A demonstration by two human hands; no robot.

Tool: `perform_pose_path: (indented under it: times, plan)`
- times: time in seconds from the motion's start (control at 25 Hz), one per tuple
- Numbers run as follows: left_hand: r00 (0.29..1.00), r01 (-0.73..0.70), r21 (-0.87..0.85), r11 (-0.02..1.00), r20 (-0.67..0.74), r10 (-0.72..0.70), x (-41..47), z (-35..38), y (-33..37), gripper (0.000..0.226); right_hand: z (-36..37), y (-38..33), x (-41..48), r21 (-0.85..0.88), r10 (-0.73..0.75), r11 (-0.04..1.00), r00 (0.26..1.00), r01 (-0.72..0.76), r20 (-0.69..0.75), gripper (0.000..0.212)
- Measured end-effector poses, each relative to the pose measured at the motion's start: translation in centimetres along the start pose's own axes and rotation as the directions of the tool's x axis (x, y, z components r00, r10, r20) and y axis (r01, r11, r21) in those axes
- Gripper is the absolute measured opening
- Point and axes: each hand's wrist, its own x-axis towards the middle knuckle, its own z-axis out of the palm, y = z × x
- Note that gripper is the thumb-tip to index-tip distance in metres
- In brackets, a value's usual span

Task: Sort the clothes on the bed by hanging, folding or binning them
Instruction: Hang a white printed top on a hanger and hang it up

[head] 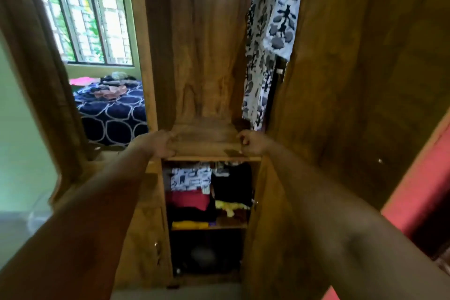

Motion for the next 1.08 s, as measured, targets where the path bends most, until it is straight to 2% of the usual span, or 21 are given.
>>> perform_pose_path:
  times: [0.12, 0.28, 0.4, 0.52, 0.68, 0.76, 0.84, 0.92, 1.08]
  plan:
    - [0.983, 0.093, -0.11, 0.99, 0.169, -0.074, -5.2, 2.4, -0.1, 0.037, 3.4, -2.2, -2.1, 0.026, -0.026, 0.999, 0.988, 0.022, 0.155, 0.047]
    - [0.953, 0.215, -0.153, 0.965, 0.248, -0.173, -13.3, 4.9, -2.2, 0.048, 6.8, -7.6, -4.2, 0.077, -0.16, 0.987, 0.946, 0.144, 0.283, 0.05]
    - [0.933, 0.296, -0.097, 0.95, 0.241, -0.266, -19.8, 5.7, -5.8, 0.052, 9.3, -13.5, -5.8, 0.061, -0.247, 0.969, 0.902, 0.241, 0.355, 0.047]
    - [0.915, 0.359, -0.081, 0.93, 0.229, -0.333, -25.8, 4.7, -8.7, 0.046, 11.6, -19.4, -6.1, 0.058, -0.334, 0.939, 0.861, 0.338, 0.383, 0.046]
    - [0.848, 0.519, -0.144, 0.842, 0.208, -0.487, -34.8, 4.5, -15.8, 0.047, 14.6, -30.1, -6.4, 0.021, -0.483, 0.852, 0.77, 0.523, 0.417, 0.048]
    - [0.825, 0.555, -0.139, 0.82, 0.216, -0.522, -38.0, 4.6, -18.7, 0.046, 15.6, -34.0, -6.2, 0.023, -0.539, 0.815, 0.742, 0.58, 0.398, 0.042]
    - [0.782, 0.615, -0.11, 0.781, 0.213, -0.586, -43.1, 4.5, -22.5, 0.046, 17.3, -40.4, -6.0, 0.028, -0.613, 0.752, 0.683, 0.659, 0.397, 0.037]
    - [0.732, 0.678, -0.109, 0.727, 0.191, -0.654, -48.3, 4.1, -27.1, 0.046, 19.1, -47.7, -6.2, 0.085, -0.645, 0.73, 0.642, 0.678, 0.414, 0.035]
    - [0.624, 0.78, -0.172, 0.602, 0.133, -0.77, -58.5, 2.9, -35.9, 0.045, 23.8, -61.6, -6.6, 0.147, -0.731, 0.64, 0.538, 0.755, 0.421, 0.032]
